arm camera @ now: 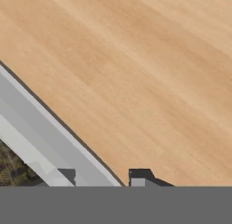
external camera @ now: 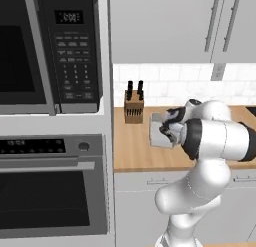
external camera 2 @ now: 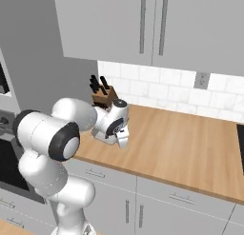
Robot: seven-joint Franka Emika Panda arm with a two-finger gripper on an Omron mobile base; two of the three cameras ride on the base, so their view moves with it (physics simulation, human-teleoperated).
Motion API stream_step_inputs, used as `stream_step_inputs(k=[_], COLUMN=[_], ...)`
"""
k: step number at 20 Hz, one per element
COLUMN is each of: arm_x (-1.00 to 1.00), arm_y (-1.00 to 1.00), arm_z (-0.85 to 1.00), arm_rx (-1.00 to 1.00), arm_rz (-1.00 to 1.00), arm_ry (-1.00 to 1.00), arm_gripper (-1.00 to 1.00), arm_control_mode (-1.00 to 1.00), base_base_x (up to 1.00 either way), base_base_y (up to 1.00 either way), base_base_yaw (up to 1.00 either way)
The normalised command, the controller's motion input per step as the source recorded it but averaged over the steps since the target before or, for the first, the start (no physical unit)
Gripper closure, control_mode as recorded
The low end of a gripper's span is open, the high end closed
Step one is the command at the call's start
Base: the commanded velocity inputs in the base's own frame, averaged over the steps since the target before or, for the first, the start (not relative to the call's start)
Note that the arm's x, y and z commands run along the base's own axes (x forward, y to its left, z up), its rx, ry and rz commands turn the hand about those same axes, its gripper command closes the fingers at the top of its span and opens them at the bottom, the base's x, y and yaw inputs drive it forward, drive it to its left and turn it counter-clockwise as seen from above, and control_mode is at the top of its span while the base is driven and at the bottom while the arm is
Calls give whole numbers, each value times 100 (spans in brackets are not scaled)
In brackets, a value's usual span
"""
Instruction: Take the meat container that has the fish and place it on the second highest rack of the freezer. Then take the vegetable container that has the potato and lemon wedge and place it on the highest rack of the freezer.
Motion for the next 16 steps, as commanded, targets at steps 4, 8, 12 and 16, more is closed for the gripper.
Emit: stream_step_inputs(k=[4, 8, 12, 16], arm_x=[-77, -82, -68, -58], arm_y=[0, 0, 0, 0], arm_z=[64, 98, 99, 81], arm_rx=[0, 0, 1, 0], arm_rz=[7, 5, 0, 0], arm_ry=[-4, 0, 2, -4], arm_gripper=[100, 100, 100, 100], arm_control_mode=[-100, -100, -100, -100], base_base_x=[0, 0, 0, 0], base_base_y=[0, 0, 0, 0], base_base_yaw=[0, 0, 0, 0])
